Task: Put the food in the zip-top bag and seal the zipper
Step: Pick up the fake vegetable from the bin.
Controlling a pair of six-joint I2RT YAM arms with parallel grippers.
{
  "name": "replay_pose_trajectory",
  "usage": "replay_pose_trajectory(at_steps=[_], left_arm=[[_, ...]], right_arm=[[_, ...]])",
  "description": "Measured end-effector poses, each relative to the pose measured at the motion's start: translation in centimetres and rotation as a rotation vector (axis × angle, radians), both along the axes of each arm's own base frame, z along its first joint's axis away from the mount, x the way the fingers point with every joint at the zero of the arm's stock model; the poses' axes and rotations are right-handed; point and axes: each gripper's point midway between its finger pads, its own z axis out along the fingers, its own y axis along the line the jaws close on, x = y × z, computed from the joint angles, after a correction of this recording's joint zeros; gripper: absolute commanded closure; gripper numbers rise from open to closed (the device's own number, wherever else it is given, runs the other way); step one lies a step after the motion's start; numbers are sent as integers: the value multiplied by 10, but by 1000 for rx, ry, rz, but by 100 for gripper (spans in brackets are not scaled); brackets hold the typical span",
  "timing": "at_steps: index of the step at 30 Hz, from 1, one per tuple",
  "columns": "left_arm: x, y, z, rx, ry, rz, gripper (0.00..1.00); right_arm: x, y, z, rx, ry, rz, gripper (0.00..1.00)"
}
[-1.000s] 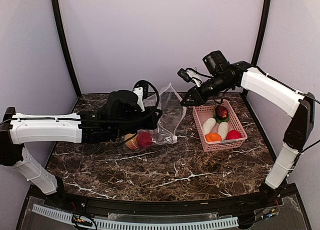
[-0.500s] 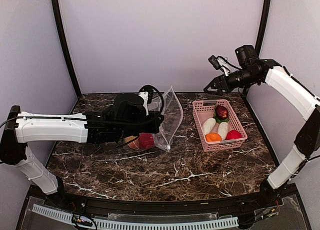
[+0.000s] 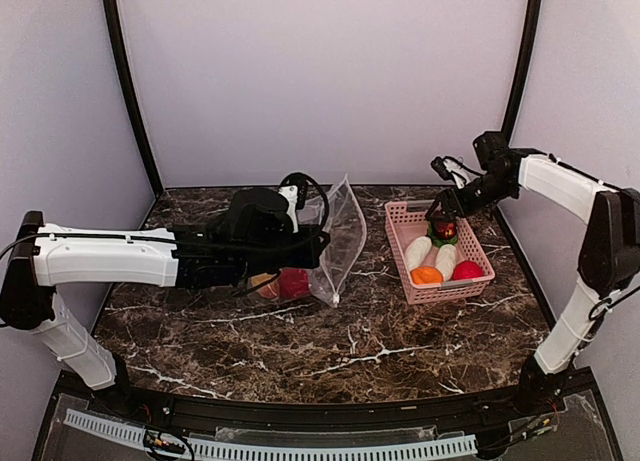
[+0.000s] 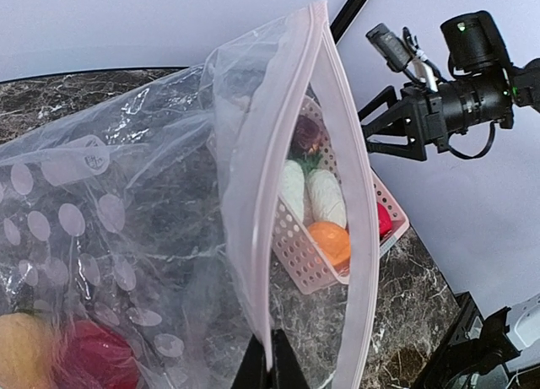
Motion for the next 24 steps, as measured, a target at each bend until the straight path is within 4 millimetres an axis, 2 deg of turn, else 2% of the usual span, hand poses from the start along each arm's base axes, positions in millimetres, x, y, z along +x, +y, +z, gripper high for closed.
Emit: replay_pose_trajectory(at_steps=[6, 10, 24], left_arm=[[-1, -1, -2, -6, 11, 0, 99], [-2, -1, -5, -6, 19, -2, 99], [-4, -3, -13, -8, 46, -14, 99]], right_arm=[[9, -18, -74, 39, 237, -98, 31], [11, -28, -102, 75, 335, -138, 30], [29, -14, -119, 181, 412, -125, 30]])
